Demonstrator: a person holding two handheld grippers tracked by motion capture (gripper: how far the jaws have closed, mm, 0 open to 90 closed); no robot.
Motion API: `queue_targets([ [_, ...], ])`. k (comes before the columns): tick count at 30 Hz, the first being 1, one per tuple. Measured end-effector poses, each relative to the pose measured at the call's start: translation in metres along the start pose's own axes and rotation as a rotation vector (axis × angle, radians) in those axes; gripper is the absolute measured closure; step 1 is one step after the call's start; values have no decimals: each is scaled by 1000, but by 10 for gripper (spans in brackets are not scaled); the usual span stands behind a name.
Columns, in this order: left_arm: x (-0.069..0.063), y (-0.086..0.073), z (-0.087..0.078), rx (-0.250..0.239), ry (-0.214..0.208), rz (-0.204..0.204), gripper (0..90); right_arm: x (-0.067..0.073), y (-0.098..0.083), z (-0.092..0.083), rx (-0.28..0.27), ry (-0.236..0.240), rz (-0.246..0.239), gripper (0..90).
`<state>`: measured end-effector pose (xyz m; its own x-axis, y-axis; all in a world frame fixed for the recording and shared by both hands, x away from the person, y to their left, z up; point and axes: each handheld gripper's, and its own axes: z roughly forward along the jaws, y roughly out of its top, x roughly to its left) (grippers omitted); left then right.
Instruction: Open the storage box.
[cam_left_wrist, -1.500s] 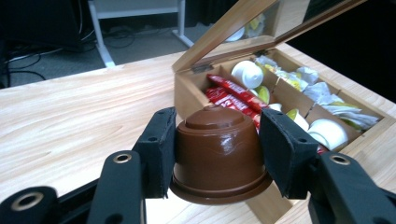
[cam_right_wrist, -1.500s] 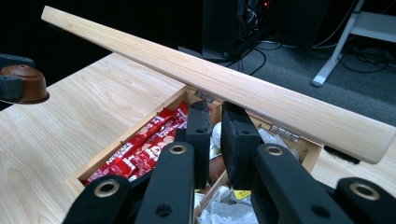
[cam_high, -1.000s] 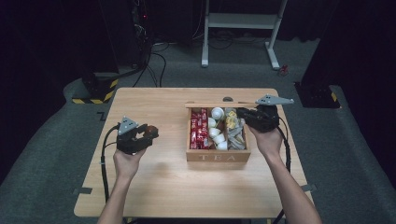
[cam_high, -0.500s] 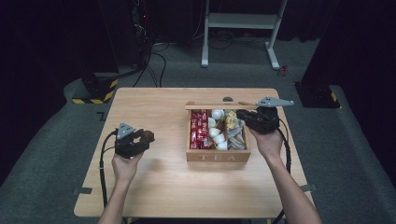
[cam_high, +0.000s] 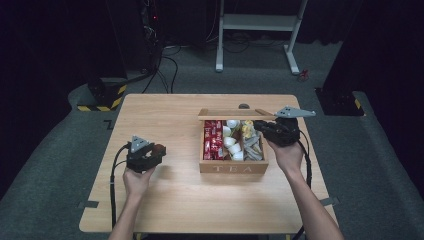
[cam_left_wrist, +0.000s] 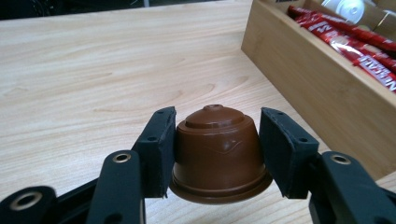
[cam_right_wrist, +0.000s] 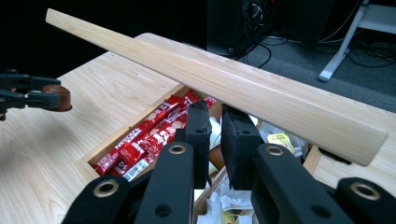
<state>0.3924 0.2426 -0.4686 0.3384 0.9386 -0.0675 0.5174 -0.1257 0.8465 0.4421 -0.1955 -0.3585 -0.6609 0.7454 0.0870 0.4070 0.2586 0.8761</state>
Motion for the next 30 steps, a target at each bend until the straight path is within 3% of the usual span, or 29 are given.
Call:
queue_targets([
  [5,0,-5,5,0,4,-13,477,1,-4,-1,6,5,0,812],
  [9,-5,-8,11,21,2,3,476,0,-5,-2,0,7,5,812],
  [30,-15,-19,35,81,-1,0,467,0,-14,-6,5,17,24,813],
])
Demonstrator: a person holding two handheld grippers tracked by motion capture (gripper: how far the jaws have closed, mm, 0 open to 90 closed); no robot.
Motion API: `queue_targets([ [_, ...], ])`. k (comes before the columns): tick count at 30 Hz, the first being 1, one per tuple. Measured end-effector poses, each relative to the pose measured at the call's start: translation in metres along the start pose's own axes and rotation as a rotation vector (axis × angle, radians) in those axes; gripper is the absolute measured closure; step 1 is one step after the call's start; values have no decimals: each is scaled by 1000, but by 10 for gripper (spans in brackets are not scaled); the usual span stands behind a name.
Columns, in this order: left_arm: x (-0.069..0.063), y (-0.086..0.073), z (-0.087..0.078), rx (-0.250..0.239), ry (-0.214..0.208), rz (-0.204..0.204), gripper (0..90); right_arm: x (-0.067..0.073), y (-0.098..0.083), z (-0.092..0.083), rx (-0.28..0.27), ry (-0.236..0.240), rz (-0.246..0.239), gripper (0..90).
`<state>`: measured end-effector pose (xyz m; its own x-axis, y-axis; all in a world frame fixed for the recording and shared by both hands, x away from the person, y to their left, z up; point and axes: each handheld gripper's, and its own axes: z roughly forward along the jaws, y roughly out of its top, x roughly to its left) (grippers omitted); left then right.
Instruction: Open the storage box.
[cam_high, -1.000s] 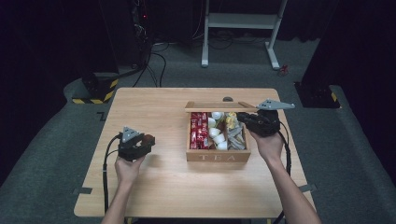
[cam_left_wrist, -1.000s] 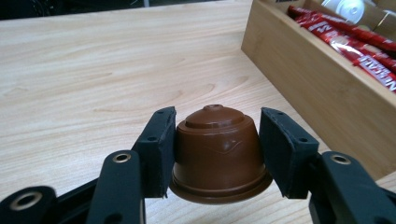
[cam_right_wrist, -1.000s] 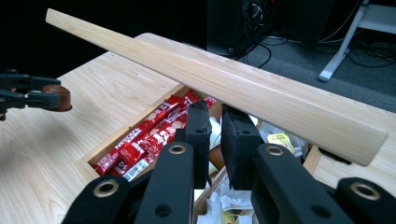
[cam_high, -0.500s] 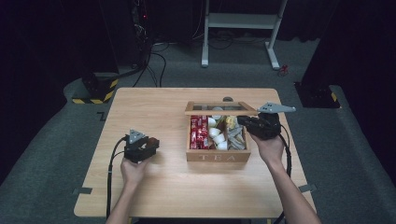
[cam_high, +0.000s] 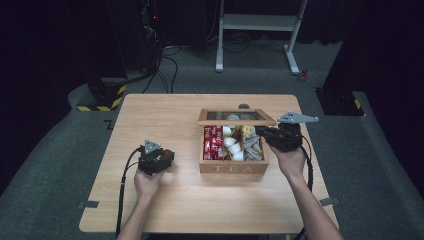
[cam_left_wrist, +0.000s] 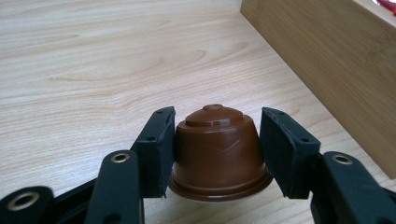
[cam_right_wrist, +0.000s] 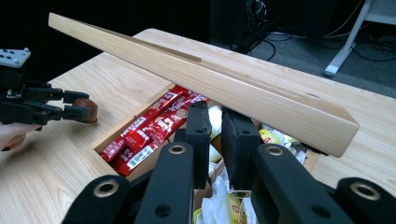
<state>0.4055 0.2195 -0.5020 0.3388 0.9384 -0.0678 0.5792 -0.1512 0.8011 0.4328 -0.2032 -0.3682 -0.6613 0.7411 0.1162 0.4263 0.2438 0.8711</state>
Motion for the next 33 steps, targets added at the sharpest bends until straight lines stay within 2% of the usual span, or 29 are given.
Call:
queue_targets([
  [9,1,-1,-2,1,-6,-6,406,1,-5,-1,9,-1,-11,813],
  [14,2,0,-11,-20,-14,-9,361,2,-9,-1,13,0,-7,812],
  [19,5,-2,-21,-40,-18,-27,355,4,-12,-1,16,-2,-8,811],
  [27,15,-8,-42,-81,10,-61,362,5,-23,-2,25,4,-6,809],
  [33,21,-13,-49,-75,28,-74,362,6,-30,-2,16,10,4,809],
])
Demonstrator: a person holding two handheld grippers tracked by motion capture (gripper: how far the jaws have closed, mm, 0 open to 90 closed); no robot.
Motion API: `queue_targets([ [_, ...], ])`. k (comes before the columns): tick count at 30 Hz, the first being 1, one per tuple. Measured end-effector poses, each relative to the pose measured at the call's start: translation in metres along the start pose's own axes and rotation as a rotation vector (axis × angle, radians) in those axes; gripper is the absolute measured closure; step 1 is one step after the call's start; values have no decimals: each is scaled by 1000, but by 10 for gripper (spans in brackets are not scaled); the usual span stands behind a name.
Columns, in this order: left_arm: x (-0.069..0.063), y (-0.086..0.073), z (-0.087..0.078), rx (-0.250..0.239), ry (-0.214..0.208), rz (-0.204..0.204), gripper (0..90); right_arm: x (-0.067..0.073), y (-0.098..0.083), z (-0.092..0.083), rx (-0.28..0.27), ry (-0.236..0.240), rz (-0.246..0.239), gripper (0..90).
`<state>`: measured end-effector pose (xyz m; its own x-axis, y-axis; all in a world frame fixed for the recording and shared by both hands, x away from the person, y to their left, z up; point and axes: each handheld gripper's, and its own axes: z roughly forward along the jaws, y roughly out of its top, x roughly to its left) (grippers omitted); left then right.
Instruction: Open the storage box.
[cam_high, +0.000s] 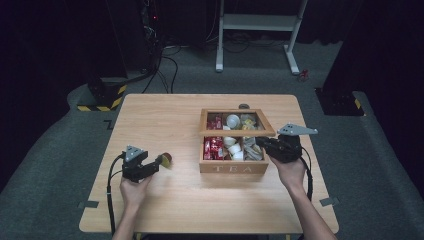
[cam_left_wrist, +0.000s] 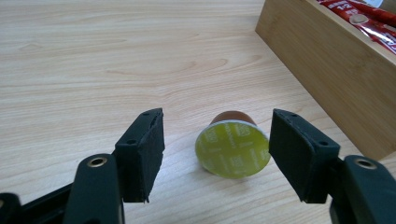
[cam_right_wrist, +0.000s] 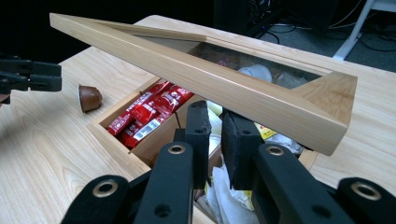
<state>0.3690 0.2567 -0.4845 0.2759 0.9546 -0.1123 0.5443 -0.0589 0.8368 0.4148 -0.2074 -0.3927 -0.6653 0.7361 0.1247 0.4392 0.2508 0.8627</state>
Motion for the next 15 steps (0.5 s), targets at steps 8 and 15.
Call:
queue_targets([
  [8,5,-3,-7,-2,16,-17,365,0,-5,-2,1,5,-5,809],
  [15,9,-7,-13,12,28,-18,383,0,-10,-2,0,7,-1,808],
])
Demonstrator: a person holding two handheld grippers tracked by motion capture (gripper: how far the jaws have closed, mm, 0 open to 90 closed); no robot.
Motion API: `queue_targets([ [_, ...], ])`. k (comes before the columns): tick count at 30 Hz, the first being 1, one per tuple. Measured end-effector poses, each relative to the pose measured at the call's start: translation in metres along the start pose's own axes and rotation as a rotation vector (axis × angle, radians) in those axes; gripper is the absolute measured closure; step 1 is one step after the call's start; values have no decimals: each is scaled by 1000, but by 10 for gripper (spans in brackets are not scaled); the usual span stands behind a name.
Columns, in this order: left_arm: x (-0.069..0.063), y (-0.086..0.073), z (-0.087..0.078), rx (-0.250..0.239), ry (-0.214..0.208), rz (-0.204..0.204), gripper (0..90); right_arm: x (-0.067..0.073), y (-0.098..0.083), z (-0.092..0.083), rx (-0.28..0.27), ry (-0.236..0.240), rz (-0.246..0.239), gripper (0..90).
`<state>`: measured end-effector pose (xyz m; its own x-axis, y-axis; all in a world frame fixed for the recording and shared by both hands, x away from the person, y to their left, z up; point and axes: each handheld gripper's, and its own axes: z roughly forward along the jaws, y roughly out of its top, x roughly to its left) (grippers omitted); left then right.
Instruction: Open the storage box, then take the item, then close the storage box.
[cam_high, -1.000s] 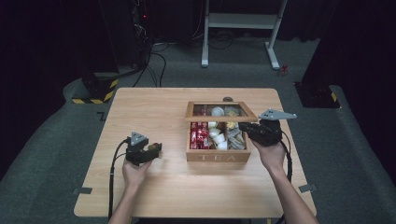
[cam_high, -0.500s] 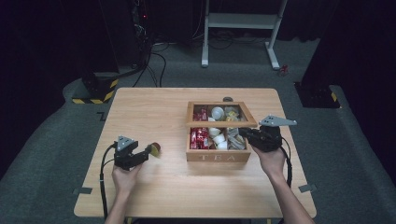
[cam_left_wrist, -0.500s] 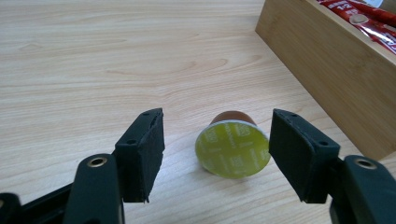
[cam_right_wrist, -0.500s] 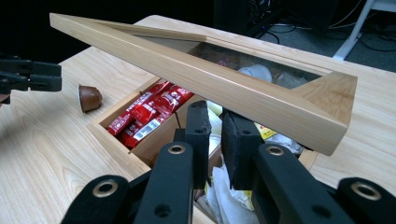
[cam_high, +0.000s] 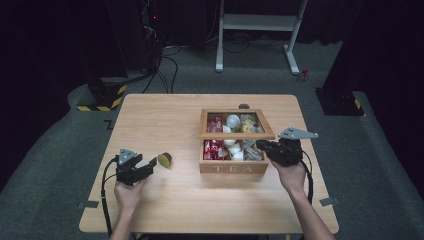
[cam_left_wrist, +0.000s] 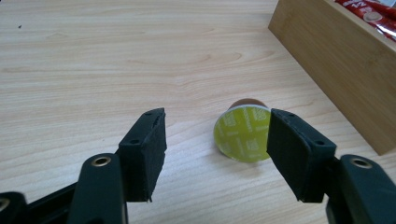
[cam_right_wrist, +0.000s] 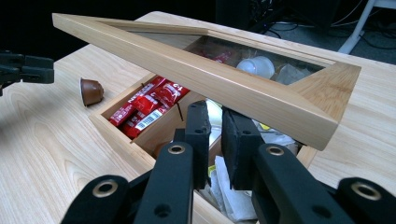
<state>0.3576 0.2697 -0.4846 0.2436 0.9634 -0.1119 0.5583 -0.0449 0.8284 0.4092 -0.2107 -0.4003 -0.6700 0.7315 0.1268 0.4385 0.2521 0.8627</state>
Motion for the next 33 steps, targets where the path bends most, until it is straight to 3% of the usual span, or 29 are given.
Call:
queue_targets([
  [10,8,-4,-5,2,32,-26,378,1,-8,0,8,4,5,808],
  [16,10,-6,-4,21,57,-6,366,2,-15,-1,15,2,13,808],
  [19,12,-8,-4,23,66,-17,359,2,-20,0,20,1,17,808],
  [33,24,-23,6,84,153,4,343,3,-41,4,43,0,33,808],
])
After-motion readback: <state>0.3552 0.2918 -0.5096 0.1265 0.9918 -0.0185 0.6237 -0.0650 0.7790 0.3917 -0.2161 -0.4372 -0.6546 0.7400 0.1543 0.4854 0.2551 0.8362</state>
